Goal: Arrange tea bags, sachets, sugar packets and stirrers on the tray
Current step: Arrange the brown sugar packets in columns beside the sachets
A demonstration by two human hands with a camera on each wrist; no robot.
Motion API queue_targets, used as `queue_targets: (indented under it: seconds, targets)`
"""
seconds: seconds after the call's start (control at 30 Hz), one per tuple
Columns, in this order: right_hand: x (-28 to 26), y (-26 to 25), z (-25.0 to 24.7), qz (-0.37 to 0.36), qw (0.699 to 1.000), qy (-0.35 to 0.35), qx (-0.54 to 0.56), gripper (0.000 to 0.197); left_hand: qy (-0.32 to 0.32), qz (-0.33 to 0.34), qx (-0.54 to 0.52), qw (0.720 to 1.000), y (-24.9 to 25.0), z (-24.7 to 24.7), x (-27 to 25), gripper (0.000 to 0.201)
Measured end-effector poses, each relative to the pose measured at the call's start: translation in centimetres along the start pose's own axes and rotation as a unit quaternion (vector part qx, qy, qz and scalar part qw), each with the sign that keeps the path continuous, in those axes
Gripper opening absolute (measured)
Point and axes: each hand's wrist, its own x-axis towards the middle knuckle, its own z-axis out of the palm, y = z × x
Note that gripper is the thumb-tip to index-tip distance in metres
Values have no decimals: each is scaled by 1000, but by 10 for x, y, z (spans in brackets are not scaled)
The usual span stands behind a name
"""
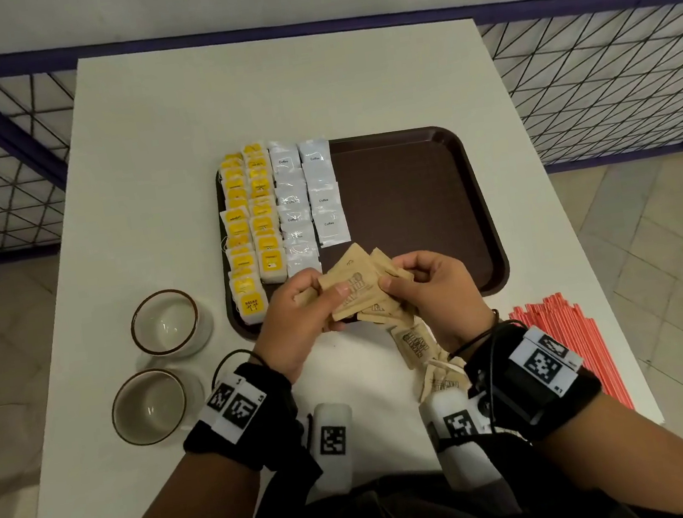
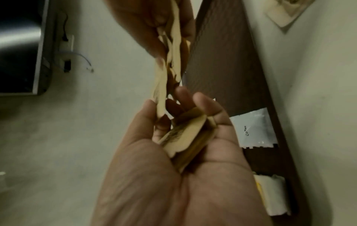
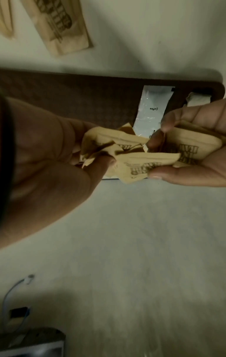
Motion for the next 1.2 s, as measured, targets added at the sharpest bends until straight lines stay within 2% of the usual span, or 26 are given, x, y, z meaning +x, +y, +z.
queue_targets:
  seconds: [0.13, 0.27, 0.33, 0.4, 0.47, 0.53, 0.6, 0.7, 0.77, 0.83, 0.93, 1.03, 1.13, 1.2]
  targets:
    - [3, -4, -9, 18, 999, 7, 42, 12, -2, -53, -176, 983, 1, -8, -4, 21]
    - [3, -8, -15, 20, 999, -9, 47, 12, -56, -87, -346, 933, 0, -17, -8, 14]
    - [2, -10, -16, 27, 998, -23, 59, 12, -57, -101, -387, 915, -1, -20, -5, 17]
    - [-1, -11, -16, 35, 997, -45, 60, 13, -51, -107, -392, 912, -1, -18, -1, 25]
    - [-4, -12, -15, 39, 996, -67, 49, 14, -41, -100, -358, 928, 2, -12, 0, 23]
    - [-6, -12, -11, 27, 997, -76, 16, 14, -32, -88, -274, 957, 4, -6, 0, 20]
    - [-6, -12, -7, 3, 996, -80, -37, 16, -52, -79, -186, 978, 3, -1, 1, 22]
    - [-6, -11, -3, -10, 994, -96, -60, 19, -63, -74, -114, 989, 1, 4, 1, 9]
    - [-4, -11, -6, -4, 995, -88, -42, 22, -45, -74, -128, 988, 0, 4, 1, 9]
    - [-2, -11, -12, 0, 997, -67, -24, 24, -19, -83, -190, 978, -3, -1, 1, 6]
    - [-1, -14, -23, 4, 999, -47, 13, 26, -11, -104, -319, 942, -7, -14, 1, 25]
    - [-2, -18, -26, 12, 997, -60, 39, 34, -37, -108, -379, 918, -9, -24, -1, 46]
    - [-5, -21, -19, 8, 994, -105, 10, 37, -59, -99, -353, 929, -10, -22, 1, 59]
    - [-8, -23, -11, -6, 990, -137, -43, 32, -73, -100, -310, 943, -10, -14, 1, 43]
